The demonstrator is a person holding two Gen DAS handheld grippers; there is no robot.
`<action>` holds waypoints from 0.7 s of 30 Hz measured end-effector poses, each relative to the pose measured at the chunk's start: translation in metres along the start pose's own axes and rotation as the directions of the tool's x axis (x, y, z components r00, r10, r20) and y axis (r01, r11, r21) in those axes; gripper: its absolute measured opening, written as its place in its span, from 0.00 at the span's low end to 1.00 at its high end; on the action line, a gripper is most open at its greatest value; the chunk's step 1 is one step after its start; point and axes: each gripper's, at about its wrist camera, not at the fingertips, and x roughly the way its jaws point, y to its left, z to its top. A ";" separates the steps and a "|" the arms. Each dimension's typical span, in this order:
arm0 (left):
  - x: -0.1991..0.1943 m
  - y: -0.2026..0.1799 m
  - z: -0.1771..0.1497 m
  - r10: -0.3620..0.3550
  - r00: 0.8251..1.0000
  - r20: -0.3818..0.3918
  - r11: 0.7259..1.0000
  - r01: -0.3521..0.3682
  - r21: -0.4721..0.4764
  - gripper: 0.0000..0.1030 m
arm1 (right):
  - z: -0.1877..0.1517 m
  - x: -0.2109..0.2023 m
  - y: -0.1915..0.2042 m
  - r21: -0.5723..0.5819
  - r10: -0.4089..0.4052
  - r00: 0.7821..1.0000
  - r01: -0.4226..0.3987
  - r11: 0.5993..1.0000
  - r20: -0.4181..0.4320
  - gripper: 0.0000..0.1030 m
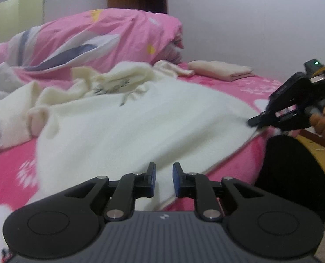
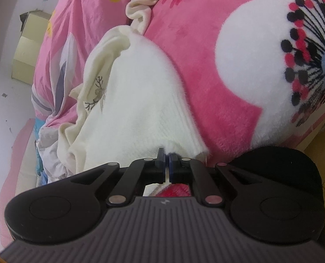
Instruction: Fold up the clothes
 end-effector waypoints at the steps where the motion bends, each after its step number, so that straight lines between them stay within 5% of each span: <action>1: 0.005 -0.004 0.002 -0.010 1.000 -0.003 1.000 0.010 0.013 0.18 | 0.000 0.000 0.000 -0.009 -0.001 1.000 0.001 1.000 0.000 0.01; 7: 0.033 -0.017 0.000 0.001 0.999 -0.049 0.999 0.001 0.037 0.19 | 0.006 -0.004 -0.006 -0.017 0.046 0.998 -0.047 0.999 -0.030 0.06; 12: 0.033 -0.013 -0.001 -0.007 0.998 -0.055 1.000 0.007 0.010 0.19 | 0.012 -0.038 -0.032 0.071 0.122 0.992 -0.121 0.990 -0.010 0.23; 15: 0.033 -0.016 -0.001 0.005 0.998 -0.057 1.000 -0.004 0.020 0.19 | 0.018 -0.063 -0.037 0.037 0.042 0.997 -0.045 0.998 0.068 0.41; 19: 0.033 -0.016 0.000 0.006 0.998 -0.063 1.000 -0.005 0.014 0.19 | 0.023 -0.082 -0.027 -0.065 -0.008 0.988 0.018 0.998 0.151 0.38; 21: 0.032 -0.016 0.000 0.008 0.998 -0.064 1.000 -0.007 0.013 0.19 | 0.021 -0.072 -0.007 -0.190 -0.012 0.991 0.038 0.981 0.136 0.27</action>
